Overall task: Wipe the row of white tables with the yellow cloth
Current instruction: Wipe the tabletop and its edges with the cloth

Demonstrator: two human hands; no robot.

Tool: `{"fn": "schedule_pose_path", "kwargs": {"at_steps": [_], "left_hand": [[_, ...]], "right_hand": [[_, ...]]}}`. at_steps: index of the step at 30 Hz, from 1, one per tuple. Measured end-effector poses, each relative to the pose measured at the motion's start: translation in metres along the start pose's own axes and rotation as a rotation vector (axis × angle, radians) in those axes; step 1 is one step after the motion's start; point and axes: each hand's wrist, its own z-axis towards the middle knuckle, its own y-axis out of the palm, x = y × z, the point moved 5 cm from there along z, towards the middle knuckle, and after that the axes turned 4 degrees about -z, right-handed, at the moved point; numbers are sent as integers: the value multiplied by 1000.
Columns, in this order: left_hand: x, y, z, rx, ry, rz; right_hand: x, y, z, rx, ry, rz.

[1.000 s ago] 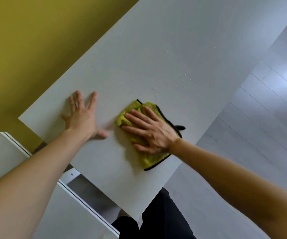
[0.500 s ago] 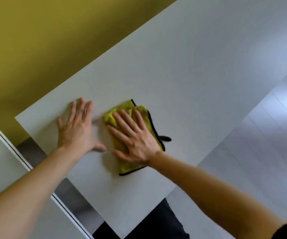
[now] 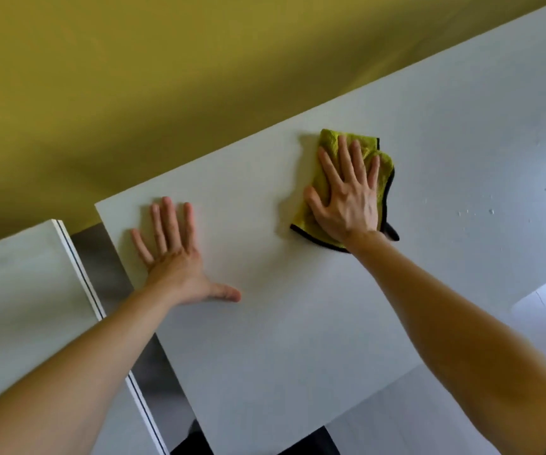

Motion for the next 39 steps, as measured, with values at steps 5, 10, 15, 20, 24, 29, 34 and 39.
{"fn": "schedule_pose_path", "kwargs": {"at_steps": [5,10,15,20,24,29,34,39], "left_hand": [[-4,-4,0,-93,-25,44],[-2,-5,-4,-99,-6,-24],[-2,-5,-3,-104,34,-27],[-5,-3,0,-80,27,-11],[-8,-1,1,-56,-3,26],[-6,-3,-1,-69,39,-37],[-5,-3,-1,-75,43,-30],[-3,-3,-1,-80,-29,5]], "right_hand": [[-179,13,-27,-61,-535,48],[-101,9,14,-16,-676,48],[26,-6,62,25,-133,2],[-127,7,47,27,-313,19],[-204,12,39,-26,-789,34],[-23,-1,83,54,-425,19],[31,-5,77,72,101,10],[-167,8,18,-8,-500,73]]}}
